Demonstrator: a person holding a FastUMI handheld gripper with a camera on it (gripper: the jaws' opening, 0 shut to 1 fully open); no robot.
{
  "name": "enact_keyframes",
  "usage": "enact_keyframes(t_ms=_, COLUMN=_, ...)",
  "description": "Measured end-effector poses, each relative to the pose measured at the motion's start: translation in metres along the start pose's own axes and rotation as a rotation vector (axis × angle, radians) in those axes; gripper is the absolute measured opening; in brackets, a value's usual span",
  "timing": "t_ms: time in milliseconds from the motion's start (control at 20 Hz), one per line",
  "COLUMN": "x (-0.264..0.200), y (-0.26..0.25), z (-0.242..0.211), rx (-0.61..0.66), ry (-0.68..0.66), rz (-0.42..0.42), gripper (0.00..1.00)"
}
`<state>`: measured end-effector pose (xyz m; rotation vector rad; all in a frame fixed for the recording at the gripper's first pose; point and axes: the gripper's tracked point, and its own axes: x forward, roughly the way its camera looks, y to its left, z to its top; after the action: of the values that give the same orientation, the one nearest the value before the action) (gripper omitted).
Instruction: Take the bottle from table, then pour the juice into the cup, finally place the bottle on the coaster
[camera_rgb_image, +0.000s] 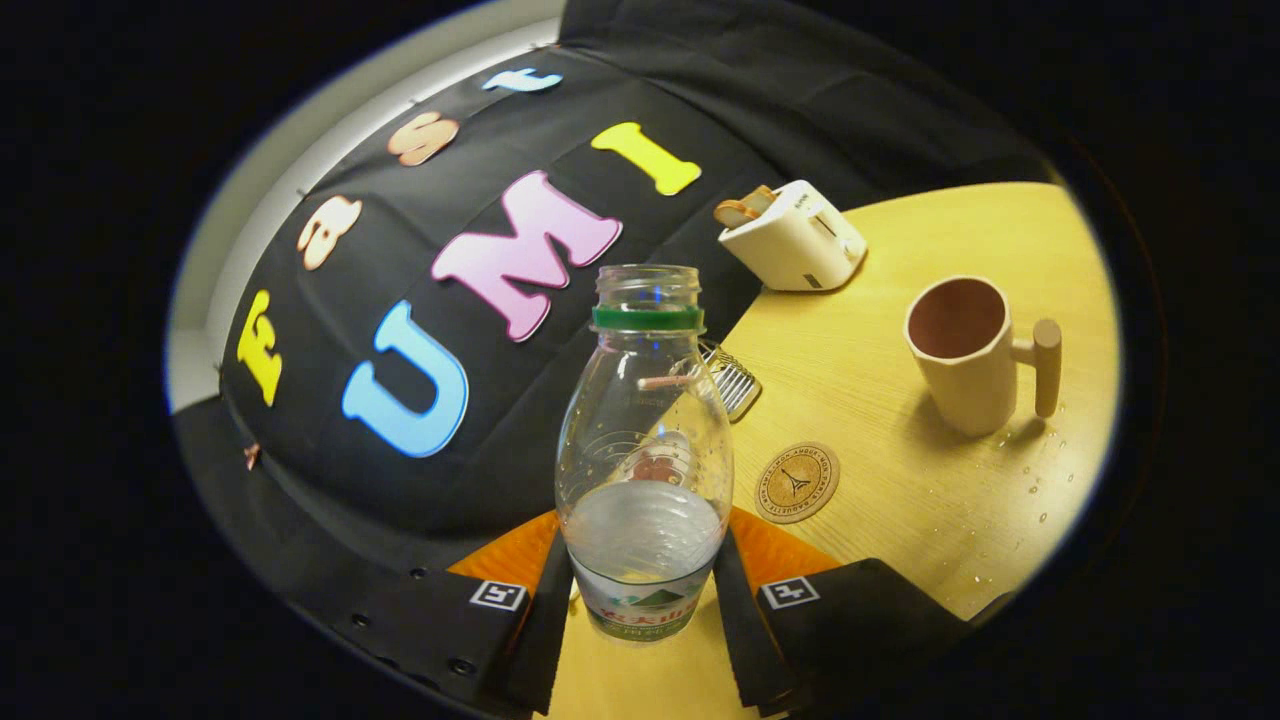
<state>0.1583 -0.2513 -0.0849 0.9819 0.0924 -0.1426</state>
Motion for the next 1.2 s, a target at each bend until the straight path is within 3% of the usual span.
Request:
enact_keyframes(t_ms=550, x=0.028, y=-0.057, z=0.025, rx=0.379, ry=-0.028, rz=-0.171, gripper=0.7)
enact_keyframes(t_ms=1200, x=0.046, y=-0.082, z=0.037, rx=0.708, ry=-0.061, rz=-0.262, gripper=0.7)
